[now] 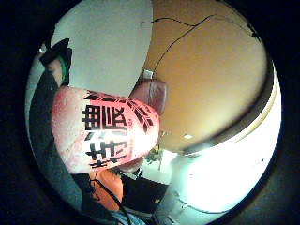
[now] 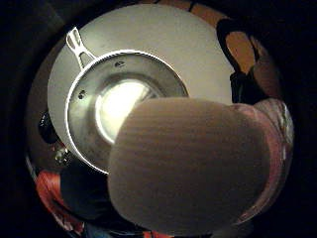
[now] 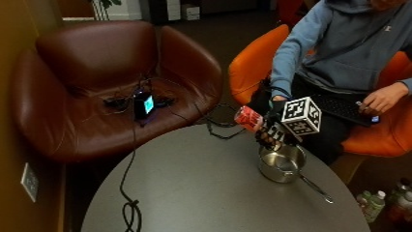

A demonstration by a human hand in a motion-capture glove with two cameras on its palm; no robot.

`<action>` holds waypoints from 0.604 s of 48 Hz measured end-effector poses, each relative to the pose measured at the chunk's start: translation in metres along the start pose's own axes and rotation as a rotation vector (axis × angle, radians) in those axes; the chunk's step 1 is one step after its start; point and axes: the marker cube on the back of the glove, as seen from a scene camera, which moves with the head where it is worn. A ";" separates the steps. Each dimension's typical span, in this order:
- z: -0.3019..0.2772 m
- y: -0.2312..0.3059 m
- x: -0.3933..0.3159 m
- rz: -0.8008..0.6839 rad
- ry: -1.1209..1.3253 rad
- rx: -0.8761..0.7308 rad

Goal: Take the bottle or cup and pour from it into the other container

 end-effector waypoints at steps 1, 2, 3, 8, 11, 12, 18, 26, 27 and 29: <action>-0.001 -0.001 -0.001 -0.003 0.005 0.000; -0.002 -0.001 -0.003 -0.007 0.010 -0.001; -0.002 -0.001 -0.005 -0.012 0.017 -0.004; -0.003 -0.002 -0.013 -0.015 0.054 -0.014; -0.003 -0.003 -0.016 -0.005 0.056 -0.014; -0.003 -0.003 -0.016 -0.005 0.056 -0.015; -0.003 -0.004 -0.015 -0.019 0.057 -0.024; -0.002 -0.001 -0.019 -0.020 0.044 -0.025; -0.001 -0.001 -0.019 -0.021 0.042 -0.026; 0.000 0.000 -0.020 -0.020 0.036 -0.024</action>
